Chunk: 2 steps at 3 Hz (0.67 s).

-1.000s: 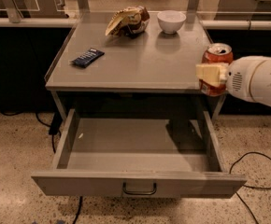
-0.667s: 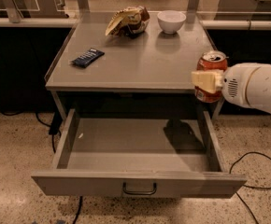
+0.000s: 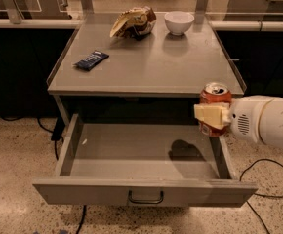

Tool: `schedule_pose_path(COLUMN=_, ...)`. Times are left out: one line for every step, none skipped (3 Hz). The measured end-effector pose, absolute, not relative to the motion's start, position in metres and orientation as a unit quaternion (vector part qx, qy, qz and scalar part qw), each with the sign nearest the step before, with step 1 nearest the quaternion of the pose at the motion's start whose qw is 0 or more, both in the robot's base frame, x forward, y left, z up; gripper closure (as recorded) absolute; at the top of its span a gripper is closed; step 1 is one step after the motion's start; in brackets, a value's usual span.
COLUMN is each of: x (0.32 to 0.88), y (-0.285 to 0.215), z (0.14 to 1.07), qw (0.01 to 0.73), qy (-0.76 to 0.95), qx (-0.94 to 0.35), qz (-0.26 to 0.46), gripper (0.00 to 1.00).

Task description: Place coke can into top drawer

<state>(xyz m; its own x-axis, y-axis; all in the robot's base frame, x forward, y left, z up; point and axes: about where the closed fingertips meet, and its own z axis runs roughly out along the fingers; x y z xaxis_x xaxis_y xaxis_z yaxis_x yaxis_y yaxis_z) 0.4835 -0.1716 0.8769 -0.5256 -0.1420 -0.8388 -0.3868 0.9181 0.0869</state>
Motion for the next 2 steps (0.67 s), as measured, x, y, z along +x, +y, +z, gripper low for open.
schedule_pose_path(x=0.4836, y=-0.1716, z=0.8769, qw=0.462, qy=0.863, qx=-0.153, qz=0.132, gripper=1.0)
schedule_pose_path(x=0.488, y=-0.1737, z=0.8741, qw=0.461, qy=0.865, qx=-0.147, qz=0.132, gripper=1.0)
